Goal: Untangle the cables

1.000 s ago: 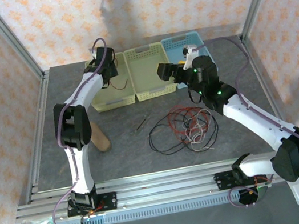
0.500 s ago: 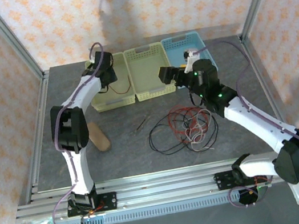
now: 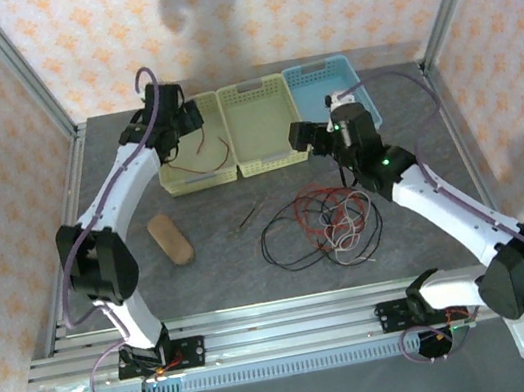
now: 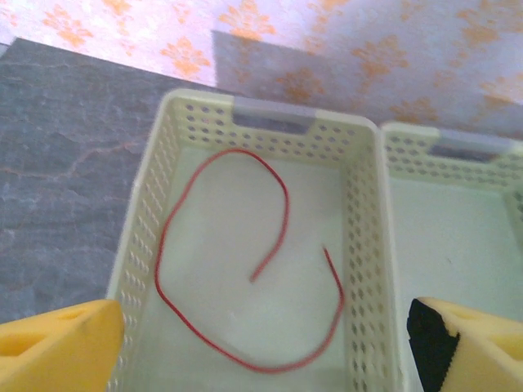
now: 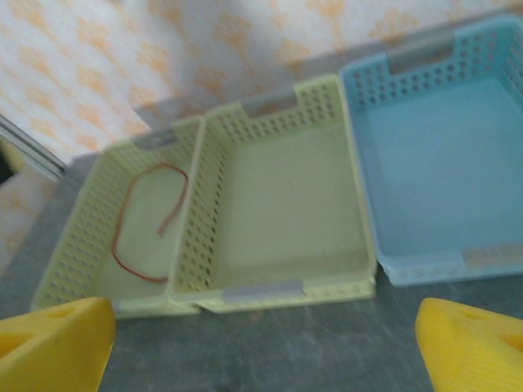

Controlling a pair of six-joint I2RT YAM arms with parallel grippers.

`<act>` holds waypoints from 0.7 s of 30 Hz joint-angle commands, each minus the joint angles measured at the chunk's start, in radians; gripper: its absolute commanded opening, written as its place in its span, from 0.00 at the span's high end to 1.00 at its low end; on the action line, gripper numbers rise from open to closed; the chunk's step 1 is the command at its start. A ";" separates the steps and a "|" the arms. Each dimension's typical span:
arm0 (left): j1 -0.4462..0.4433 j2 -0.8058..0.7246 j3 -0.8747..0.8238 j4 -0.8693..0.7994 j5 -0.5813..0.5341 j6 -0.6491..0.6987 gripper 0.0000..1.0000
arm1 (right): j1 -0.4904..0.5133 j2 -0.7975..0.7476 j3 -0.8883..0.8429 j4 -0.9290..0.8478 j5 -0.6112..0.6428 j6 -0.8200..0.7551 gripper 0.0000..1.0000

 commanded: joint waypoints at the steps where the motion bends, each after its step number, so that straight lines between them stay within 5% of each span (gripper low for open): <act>1: -0.110 -0.103 -0.112 0.081 0.039 -0.007 0.09 | 0.005 0.040 0.066 -0.288 0.014 -0.024 0.08; 13: -0.397 -0.272 -0.506 0.329 0.165 -0.200 0.26 | 0.013 0.060 -0.054 -0.453 -0.165 0.121 0.36; 21: -0.555 -0.210 -0.591 0.364 0.152 -0.230 0.27 | 0.013 0.122 -0.116 -0.534 -0.042 0.177 0.47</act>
